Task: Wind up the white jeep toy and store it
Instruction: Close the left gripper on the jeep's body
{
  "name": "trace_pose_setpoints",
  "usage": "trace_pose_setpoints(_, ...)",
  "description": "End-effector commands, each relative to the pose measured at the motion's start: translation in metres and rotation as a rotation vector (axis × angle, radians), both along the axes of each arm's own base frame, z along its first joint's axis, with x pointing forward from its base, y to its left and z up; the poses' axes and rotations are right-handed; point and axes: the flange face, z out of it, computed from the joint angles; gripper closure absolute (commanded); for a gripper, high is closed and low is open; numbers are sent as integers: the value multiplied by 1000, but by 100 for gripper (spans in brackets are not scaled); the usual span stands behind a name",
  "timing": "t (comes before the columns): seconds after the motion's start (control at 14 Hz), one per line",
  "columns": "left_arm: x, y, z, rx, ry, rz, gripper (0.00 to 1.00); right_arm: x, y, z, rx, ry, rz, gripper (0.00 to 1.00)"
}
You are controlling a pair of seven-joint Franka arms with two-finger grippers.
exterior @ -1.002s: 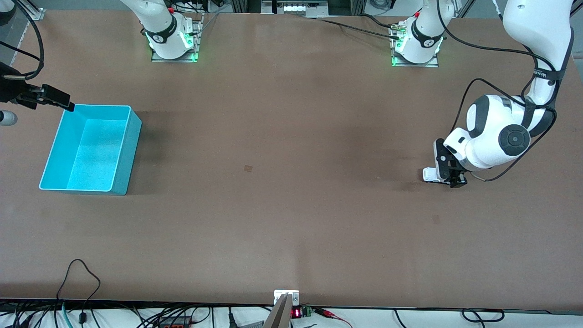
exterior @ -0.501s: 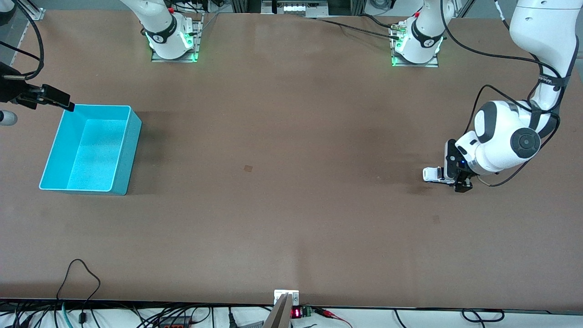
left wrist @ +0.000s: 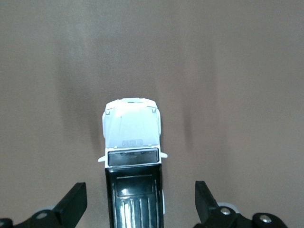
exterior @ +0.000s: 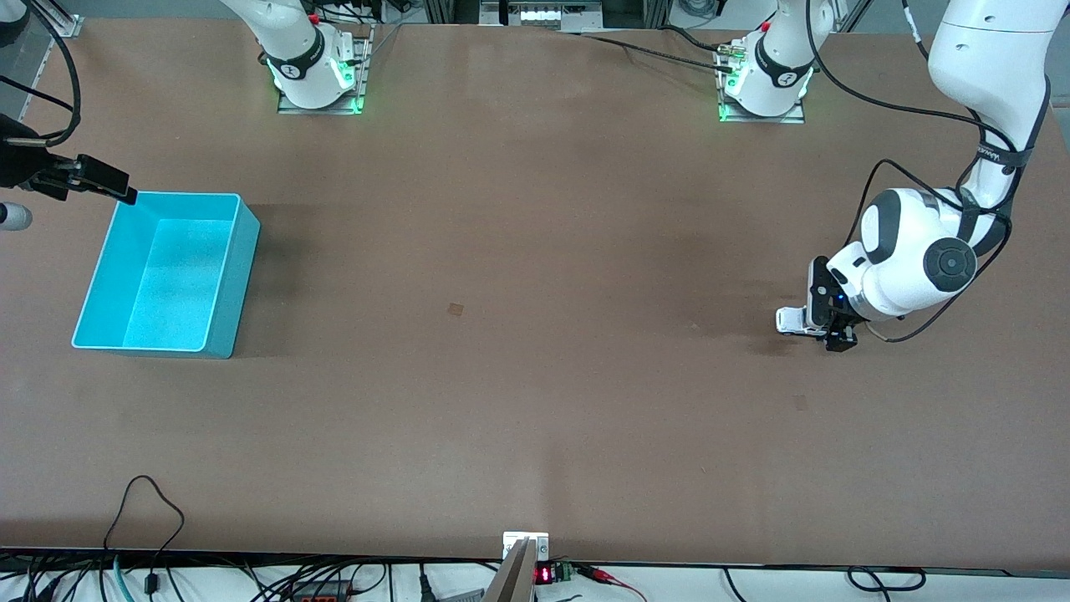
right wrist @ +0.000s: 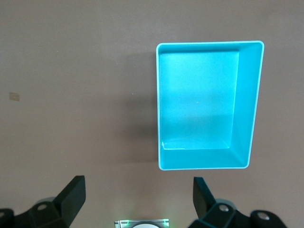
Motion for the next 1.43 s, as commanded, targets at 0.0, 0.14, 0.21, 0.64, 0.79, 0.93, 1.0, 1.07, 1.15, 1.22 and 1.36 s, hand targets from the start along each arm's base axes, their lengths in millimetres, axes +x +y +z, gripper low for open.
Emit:
trace_pose_setpoints(0.0,-5,2,-3,9,0,-26,0,-6,-1,3,16,4,14,0)
trace_pose_setpoints(0.14,-7,8,-4,9,3,-15,0,-6,-2,3,16,4,12,0)
trace_pose_setpoints(0.21,-7,13,-4,9,3,-8,0,-6,-3,3,16,4,11,0)
trace_pose_setpoints(0.64,-9,14,-8,29,-12,-41,0,-6,-1,3,16,4,14,0)
trace_pose_setpoints(0.79,-13,14,-12,28,-8,-42,5,-6,-1,3,16,3,14,0)
trace_pose_setpoints(0.93,-12,14,-12,27,-17,-44,16,-6,-2,3,16,4,12,0)
trace_pose_setpoints(1.0,-12,13,-15,26,-14,-43,19,-6,-2,2,18,6,12,0)
trace_pose_setpoints(1.07,-12,13,-15,26,-16,-43,20,-6,-1,2,18,6,14,0)
trace_pose_setpoints(1.15,-12,13,-16,25,-16,-43,23,-6,-2,2,18,6,12,0)
trace_pose_setpoints(1.22,-12,13,-15,26,-17,-43,29,-6,-3,2,18,7,11,0)
trace_pose_setpoints(1.36,-12,13,-15,26,-17,-43,44,-6,-1,2,18,7,14,0)
